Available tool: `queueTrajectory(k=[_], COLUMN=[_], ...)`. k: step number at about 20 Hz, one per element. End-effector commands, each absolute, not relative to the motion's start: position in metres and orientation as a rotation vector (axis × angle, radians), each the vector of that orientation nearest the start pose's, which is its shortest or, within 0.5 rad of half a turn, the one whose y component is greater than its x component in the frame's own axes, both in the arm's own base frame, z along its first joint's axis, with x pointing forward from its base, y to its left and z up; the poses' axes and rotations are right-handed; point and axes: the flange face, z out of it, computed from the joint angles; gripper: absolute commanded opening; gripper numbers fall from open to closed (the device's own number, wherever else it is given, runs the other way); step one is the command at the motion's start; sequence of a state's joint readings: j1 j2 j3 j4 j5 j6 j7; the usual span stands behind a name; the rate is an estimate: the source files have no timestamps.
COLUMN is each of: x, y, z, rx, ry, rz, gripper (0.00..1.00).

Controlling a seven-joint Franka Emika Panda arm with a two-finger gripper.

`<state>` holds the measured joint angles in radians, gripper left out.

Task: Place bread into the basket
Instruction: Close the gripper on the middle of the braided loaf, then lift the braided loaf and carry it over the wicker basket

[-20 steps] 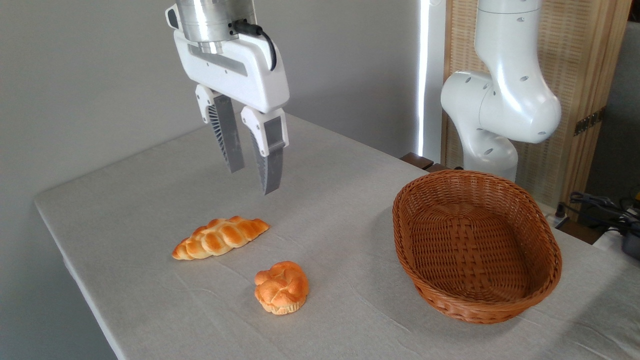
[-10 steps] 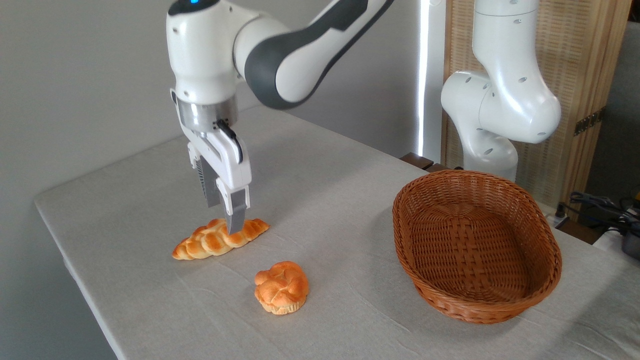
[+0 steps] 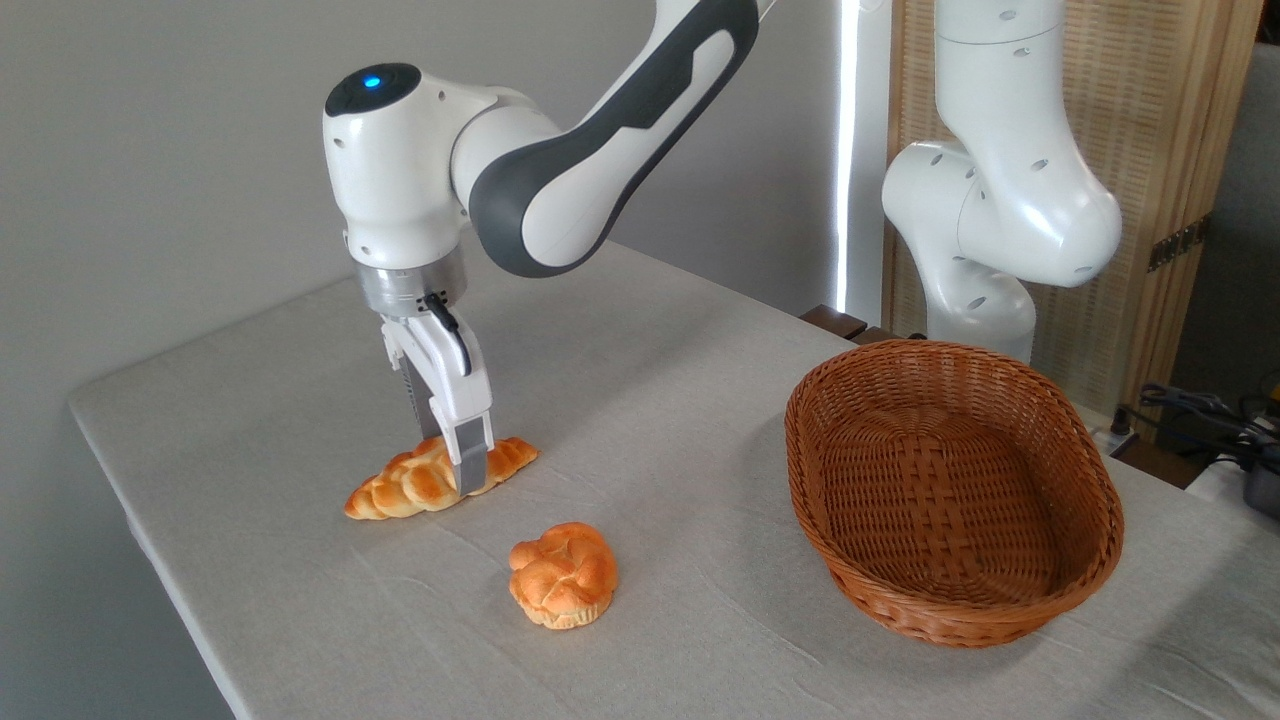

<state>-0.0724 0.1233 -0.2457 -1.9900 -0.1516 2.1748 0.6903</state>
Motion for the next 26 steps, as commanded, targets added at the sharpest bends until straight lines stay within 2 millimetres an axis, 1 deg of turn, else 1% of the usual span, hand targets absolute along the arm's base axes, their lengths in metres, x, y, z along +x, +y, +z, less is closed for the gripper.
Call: queueTrajectory(k=[1, 2, 3, 8, 11, 13, 14, 15, 16, 18, 19, 20, 21, 22, 23, 24, 25, 26], x=[0.559, 0.559, 0.559, 0.561, 0.561, 0.563, 0.56, 0.553, 0.545, 0.523, 0.507, 0.488, 0.471, 0.456, 0.441, 0.424, 0.402, 0.376], y=[-0.19, -0.191, -0.19, -0.19, -0.191, -0.188, -0.184, -0.178, -0.168, -0.135, -0.119, -0.105, -0.076, -0.052, -0.036, -0.016, 0.008, 0.026], z=[0.408, 0.406, 0.404, 0.404, 0.409, 0.421, 0.435, 0.45, 0.465, 0.501, 0.516, 0.524, 0.534, 0.542, 0.549, 0.548, 0.54, 0.525], rx=[-2.892, -2.892, -2.895, -2.892, -2.896, -2.908, -2.906, -2.904, -2.904, -2.896, -2.868, -2.831, -2.795, -2.756, -2.724, -2.714, -2.697, -2.638], ry=[1.488, 1.491, 1.488, 1.489, 1.483, 1.453, 1.443, 1.439, 1.44, 1.458, 1.532, 1.637, 1.704, 1.765, 1.817, 1.848, 1.882, 1.961], rz=[-0.175, -0.173, -0.168, -0.178, -0.193, -0.219, -0.237, -0.218, -0.165, -0.068, 0.01, 0.129, 0.228, 0.276, 0.274, 0.264, 0.271, 0.285], gripper=[0.48, 0.36, 0.28, 0.27, 0.27, 0.28, 0.29, 0.29, 0.29, 0.29, 0.3, 0.31, 0.32, 0.32, 0.33, 0.33, 0.37, 0.39])
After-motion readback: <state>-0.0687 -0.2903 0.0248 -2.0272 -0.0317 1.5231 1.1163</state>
